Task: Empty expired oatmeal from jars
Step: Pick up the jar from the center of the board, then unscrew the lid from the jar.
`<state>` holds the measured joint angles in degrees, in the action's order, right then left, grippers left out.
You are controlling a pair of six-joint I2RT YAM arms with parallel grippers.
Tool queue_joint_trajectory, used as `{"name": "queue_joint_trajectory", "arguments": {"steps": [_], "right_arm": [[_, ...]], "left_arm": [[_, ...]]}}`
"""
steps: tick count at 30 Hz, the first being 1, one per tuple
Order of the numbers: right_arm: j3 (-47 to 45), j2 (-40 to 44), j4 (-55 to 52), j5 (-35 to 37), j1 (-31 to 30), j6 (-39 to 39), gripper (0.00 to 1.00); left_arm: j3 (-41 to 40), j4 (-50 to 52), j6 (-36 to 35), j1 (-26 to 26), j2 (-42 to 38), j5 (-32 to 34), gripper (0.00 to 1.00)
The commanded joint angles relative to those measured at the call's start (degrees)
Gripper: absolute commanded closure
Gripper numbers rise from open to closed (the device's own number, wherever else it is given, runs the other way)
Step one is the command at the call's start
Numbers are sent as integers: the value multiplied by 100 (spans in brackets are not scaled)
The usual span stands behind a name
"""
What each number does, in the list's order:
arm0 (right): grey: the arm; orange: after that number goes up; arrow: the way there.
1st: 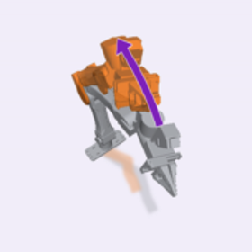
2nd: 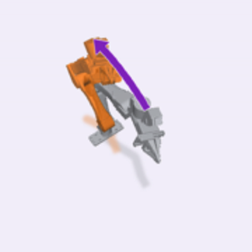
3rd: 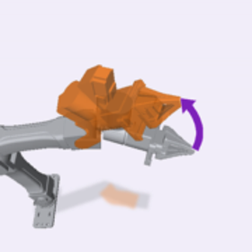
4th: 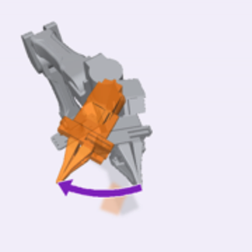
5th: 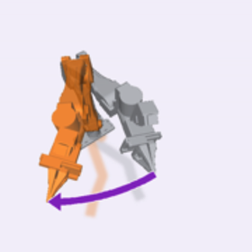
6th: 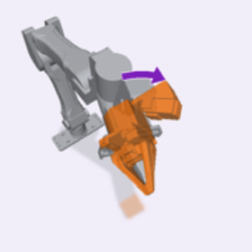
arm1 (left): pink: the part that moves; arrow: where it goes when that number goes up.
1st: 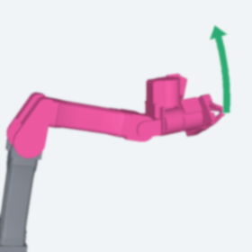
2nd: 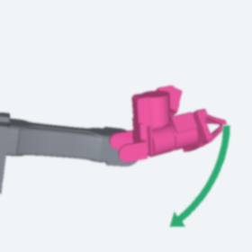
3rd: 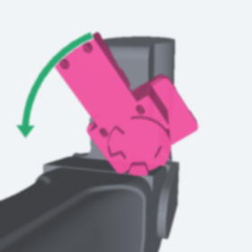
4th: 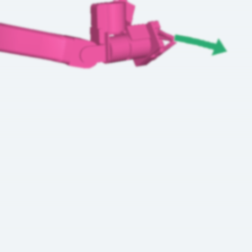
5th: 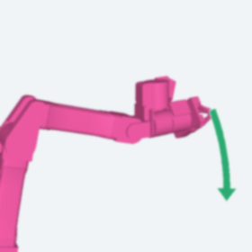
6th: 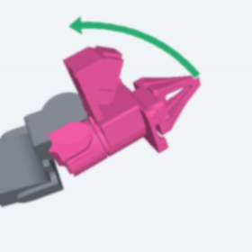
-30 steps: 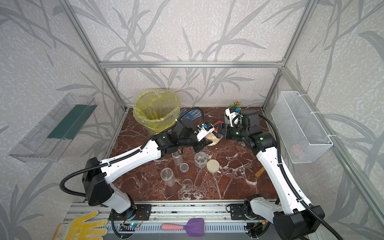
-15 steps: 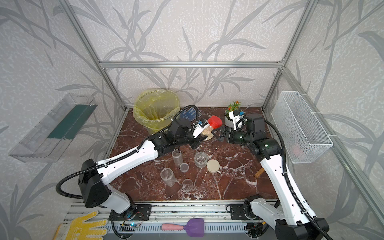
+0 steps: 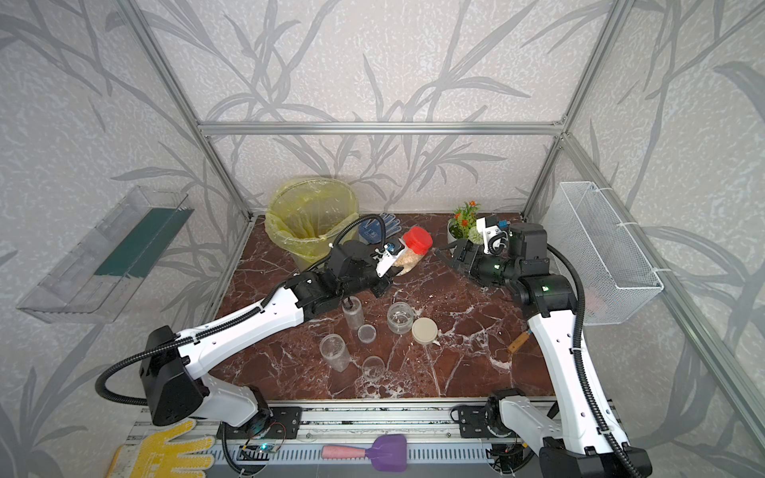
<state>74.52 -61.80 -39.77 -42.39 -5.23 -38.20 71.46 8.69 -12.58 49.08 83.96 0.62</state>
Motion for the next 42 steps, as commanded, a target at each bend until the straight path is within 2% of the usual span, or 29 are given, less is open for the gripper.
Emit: {"name": "queue_joint_trajectory", "arguments": {"steps": [1,5,8,16,23,27,32,35,38,41,42], "right_arm": [[468,-218,-148,-296,22,-169,4],[650,-501,24,-399,-103,-68,1],[1016,-799,-357,-27,-453,355,0],[1486,-1315,-410,565,-939,447,1],[1731,-1739,-519,670,-1250,582,1],[1716,-1898,-543,732,-1409,647,5],[1573,-1959,-438,732,-1522,673,18],[1471,-1944,-317,706,-1548,664,33],[1456,-1915,-309,739,-1549,708,52],[1417,-1838,-253,776,-1550,691,64],[1395,-1800,-219,792,-1551,669,68]], "left_arm": [[-34,-449,-263,23,-240,237,96],[-5,-423,-271,31,-237,202,96],[0,-413,-332,66,-249,218,95],[-9,-404,-359,137,-290,265,96],[2,-400,-377,163,-297,246,96],[25,-402,-386,165,-311,255,96],[26,-407,-385,188,-344,221,96],[16,-421,-373,207,-367,186,94],[-7,-436,-293,216,-403,140,78],[-66,-449,-105,215,-448,78,48],[-67,-425,-53,216,-464,9,44]]}}
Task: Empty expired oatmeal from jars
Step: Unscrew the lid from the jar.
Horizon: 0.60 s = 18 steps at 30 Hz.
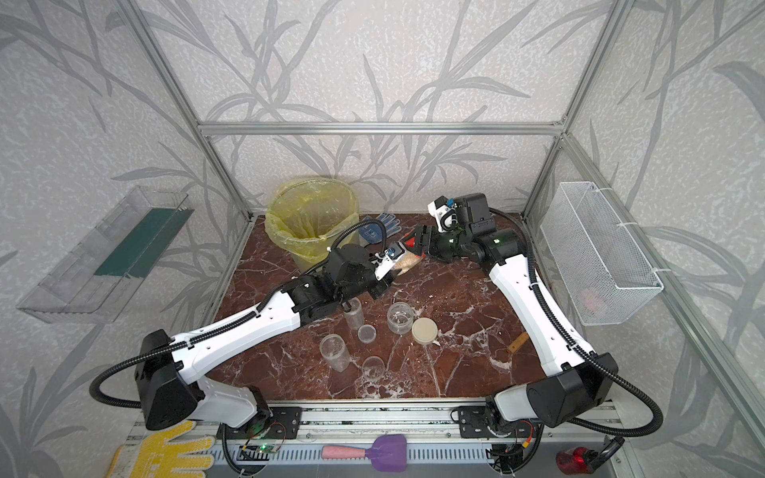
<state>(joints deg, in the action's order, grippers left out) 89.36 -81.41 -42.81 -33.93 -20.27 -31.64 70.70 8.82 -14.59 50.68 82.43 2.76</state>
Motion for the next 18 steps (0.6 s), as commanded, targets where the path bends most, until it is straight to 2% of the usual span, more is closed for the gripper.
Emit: {"name": "queue_joint_trajectory", "arguments": {"steps": [1,3,4,5,7,10,12,18], "right_arm": [[-94,184,109,-21,-46,-4,70],[-78,213,133,26,-47,-8,74],[-74,221,152,37,-43,-30,75],[-60,224,172,23,-44,-47,76],[-47,222,217,-70,-47,-137,77],[18,204,223,-261,-45,-228,77],[55,212,184,-347,-47,-250,77],[-81,392,406,-592,-47,-627,77]], "left_arm": [[-3,-426,210,53,-326,-266,40],[-12,-375,360,52,-342,-434,33],[-5,-344,445,48,-346,-464,24],[3,-321,530,49,-344,-478,8],[-24,-284,593,56,-333,-513,2],[-303,-604,460,57,-393,-564,1],[-451,-875,448,56,-398,-308,1],[-187,-686,255,32,-91,-206,1]]}}
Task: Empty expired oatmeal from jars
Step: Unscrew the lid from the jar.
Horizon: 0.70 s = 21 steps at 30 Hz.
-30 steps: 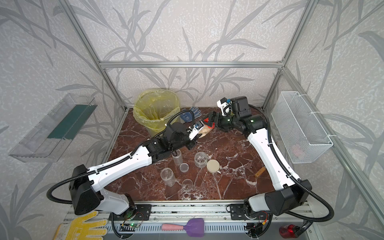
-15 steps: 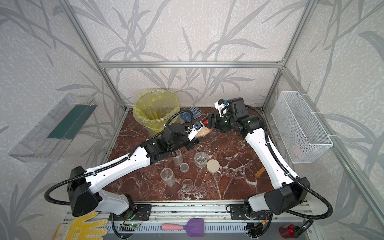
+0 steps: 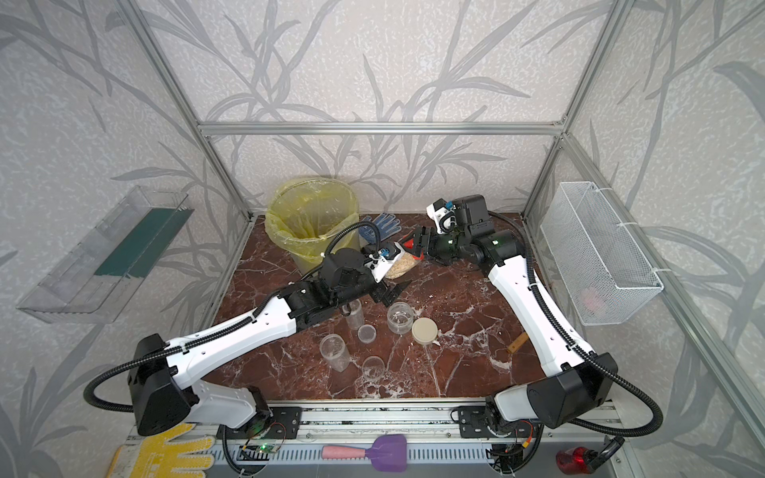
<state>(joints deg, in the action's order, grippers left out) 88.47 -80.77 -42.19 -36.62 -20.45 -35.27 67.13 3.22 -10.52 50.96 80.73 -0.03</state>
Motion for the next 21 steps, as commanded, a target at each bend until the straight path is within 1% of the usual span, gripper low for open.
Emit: {"name": "queue_joint_trajectory", "arguments": {"steps": [1,4,13,17,20,21], "right_arm": [[4,355,357,-351,-30,-285,77],[-43,416,382,-435,-25,-361,77],[-274,579,554,-568,-29,-541,77],[-339,615,568,-627,-30,-556,77],[-371,666,628,-690,-30,-610,77],[-378,668,636,-713,-30,-626,77]], "left_arm": [[145,-207,-154,2,83,52,1],[124,-390,-125,2,116,-14,1],[116,-612,-31,6,136,-141,7],[115,-665,15,8,153,-198,15],[171,-595,34,2,212,-216,23],[192,-570,41,2,236,-210,27]]}}
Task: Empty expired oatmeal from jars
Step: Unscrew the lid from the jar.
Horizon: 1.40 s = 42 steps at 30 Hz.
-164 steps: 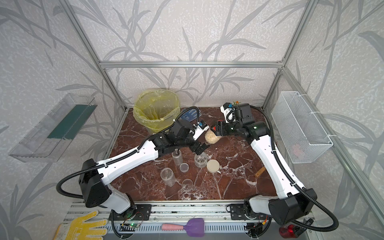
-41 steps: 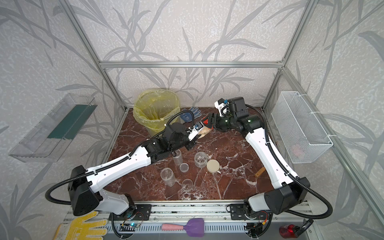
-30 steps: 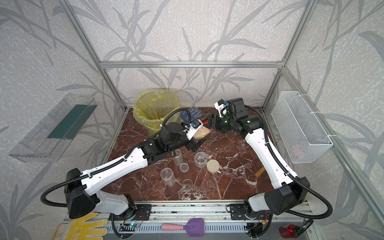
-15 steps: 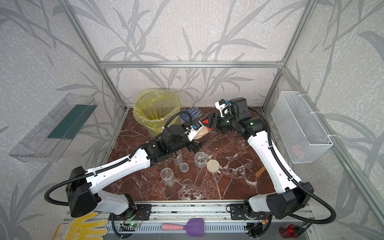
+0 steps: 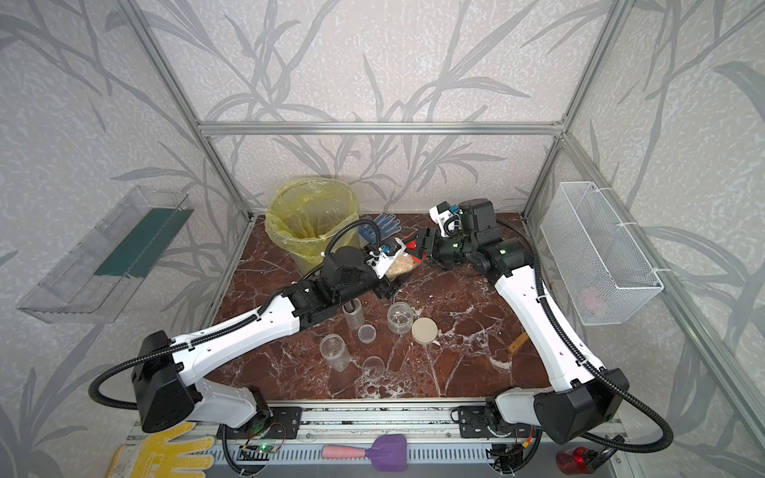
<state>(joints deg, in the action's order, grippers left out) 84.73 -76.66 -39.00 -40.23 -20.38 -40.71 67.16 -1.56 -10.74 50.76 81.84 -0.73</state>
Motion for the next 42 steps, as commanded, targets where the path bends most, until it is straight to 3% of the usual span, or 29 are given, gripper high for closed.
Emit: {"name": "queue_joint_trajectory", "arguments": {"steps": [1,4,6,11,15,20,24,34,42], "right_arm": [[-5,273,314,-363,-36,-86,77],[-32,300,348,-412,-36,-84,75],[-40,299,297,-458,-36,-54,61],[-122,528,146,-67,-2,-2,25],[-232,850,16,231,349,-113,11],[-401,1083,55,-345,972,-339,8],[-297,968,-321,-711,1125,-314,8],[35,441,-607,-625,1083,-299,10],[385,1,-591,-547,669,-271,14]], "left_arm": [[216,-58,55,21,146,-132,31],[257,-55,90,22,191,-107,49],[289,-77,115,26,216,-55,59],[291,-24,41,5,203,60,67],[152,-39,-79,-13,72,183,69],[140,98,-421,1,-25,259,71],[247,324,-769,58,50,470,73],[160,309,-1122,144,44,662,75],[140,315,-1281,171,50,636,76]]}}
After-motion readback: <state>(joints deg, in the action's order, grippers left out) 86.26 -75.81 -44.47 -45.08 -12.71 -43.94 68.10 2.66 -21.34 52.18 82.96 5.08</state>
